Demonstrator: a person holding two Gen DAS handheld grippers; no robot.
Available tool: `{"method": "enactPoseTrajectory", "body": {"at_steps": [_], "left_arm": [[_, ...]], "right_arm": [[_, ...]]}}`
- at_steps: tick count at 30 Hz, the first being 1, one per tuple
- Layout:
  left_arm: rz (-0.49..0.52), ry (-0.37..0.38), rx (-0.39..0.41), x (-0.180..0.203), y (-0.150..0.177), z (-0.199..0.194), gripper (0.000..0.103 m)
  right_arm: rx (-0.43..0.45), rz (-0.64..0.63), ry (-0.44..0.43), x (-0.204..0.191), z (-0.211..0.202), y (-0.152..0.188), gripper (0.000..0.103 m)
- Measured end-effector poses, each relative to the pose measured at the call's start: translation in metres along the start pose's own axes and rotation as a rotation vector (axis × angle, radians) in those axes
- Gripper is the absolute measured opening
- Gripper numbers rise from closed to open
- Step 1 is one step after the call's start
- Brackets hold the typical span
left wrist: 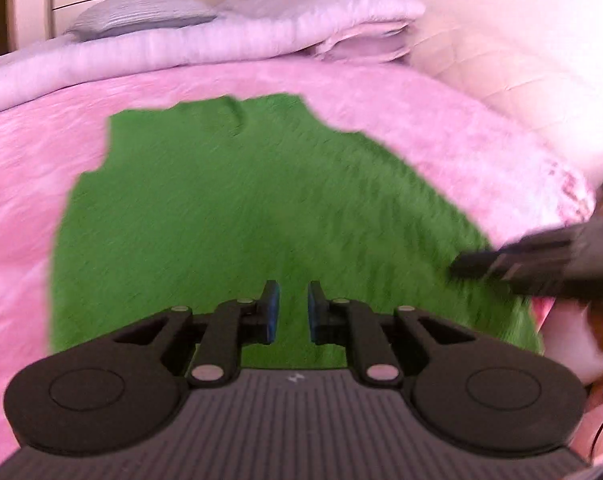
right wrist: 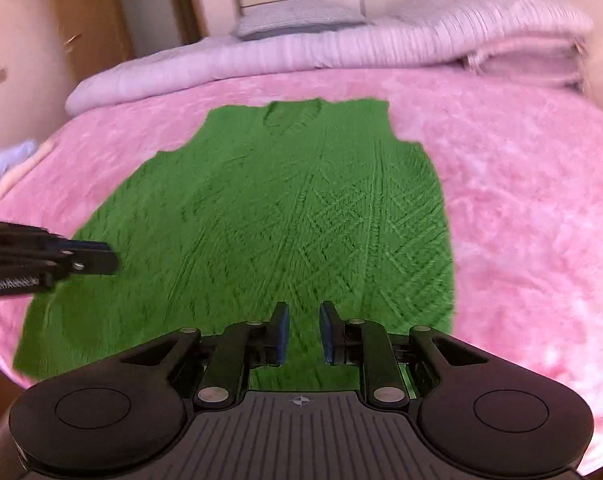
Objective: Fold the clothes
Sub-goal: 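Pull the hem with both grippers to spread the sweater, then open them, then withdraw both open grippers from the flat sweater vest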
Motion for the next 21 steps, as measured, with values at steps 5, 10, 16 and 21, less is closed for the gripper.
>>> {"method": "enactPoseTrajectory", "body": {"at_steps": [5, 10, 16, 21], "left_arm": [[0.094, -0.006, -0.103, 0.019, 0.031, 0.020, 0.011], [0.010, -0.003, -0.129, 0.015, 0.053, -0.017, 0.011], [-0.017, -0.097, -0.094, 0.007, 0.054, -0.064, 0.011], [-0.082, -0.231, -0.076, -0.024, 0.054, -0.081, 0.011]], "right_arm": [[-0.028, -0.050, -0.002, -0.007, -0.001, 0.027, 0.020], [-0.067, -0.027, -0.025, -0.005, -0.028, 0.051, 0.020], [-0.054, -0.038, 0.025, -0.010, -0.047, 0.044, 0.020], [0.036, 0.077, 0.114, 0.013, -0.049, 0.037, 0.020]]}}
Point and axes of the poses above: each gripper's, at about its wrist camera, not at the fingertips, and z roughly the way its jaws point, x to its right, y to its underside, the point moved 4 cm from there along z, roughly the way its jaws point, and after that the axes turned 8 degrees about x, right-handed, at the moved point
